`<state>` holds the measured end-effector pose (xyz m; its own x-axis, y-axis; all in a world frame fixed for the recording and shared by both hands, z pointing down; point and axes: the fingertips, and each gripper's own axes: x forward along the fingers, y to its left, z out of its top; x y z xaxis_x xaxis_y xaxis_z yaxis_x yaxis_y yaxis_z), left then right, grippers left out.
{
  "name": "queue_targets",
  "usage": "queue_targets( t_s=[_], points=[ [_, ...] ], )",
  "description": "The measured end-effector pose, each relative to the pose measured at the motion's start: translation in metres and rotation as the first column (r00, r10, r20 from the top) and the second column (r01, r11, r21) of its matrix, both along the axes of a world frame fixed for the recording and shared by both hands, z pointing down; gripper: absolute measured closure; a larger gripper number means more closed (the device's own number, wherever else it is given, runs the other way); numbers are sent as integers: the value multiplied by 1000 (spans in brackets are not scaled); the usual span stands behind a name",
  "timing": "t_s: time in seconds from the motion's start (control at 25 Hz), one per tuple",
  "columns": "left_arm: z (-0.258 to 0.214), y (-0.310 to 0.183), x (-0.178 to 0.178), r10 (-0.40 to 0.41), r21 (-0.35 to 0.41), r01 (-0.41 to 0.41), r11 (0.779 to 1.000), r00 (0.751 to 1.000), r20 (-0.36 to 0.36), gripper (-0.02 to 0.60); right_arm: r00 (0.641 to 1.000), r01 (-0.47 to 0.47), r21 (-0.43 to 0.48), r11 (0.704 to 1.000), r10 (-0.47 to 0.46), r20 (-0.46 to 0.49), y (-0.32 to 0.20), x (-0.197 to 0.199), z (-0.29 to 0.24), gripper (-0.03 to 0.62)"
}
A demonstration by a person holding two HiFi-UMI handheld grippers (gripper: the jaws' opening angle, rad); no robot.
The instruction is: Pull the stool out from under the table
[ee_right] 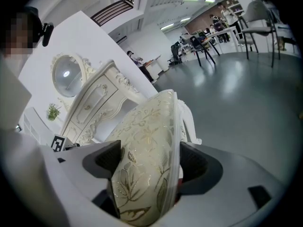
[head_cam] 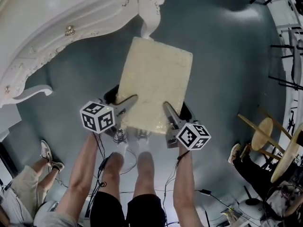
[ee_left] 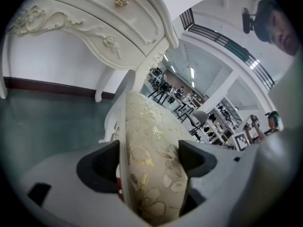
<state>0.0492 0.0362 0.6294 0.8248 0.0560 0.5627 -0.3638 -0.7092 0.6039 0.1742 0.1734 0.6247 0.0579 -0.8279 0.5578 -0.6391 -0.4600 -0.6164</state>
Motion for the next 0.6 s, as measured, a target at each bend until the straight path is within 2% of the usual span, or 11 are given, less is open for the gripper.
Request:
queue_targets(
  t_s=[0.6],
  points=[
    [41, 62, 85, 168, 16, -169, 986, 986, 11, 193, 985, -171, 21, 985, 170, 19, 80, 60, 45, 207]
  ],
)
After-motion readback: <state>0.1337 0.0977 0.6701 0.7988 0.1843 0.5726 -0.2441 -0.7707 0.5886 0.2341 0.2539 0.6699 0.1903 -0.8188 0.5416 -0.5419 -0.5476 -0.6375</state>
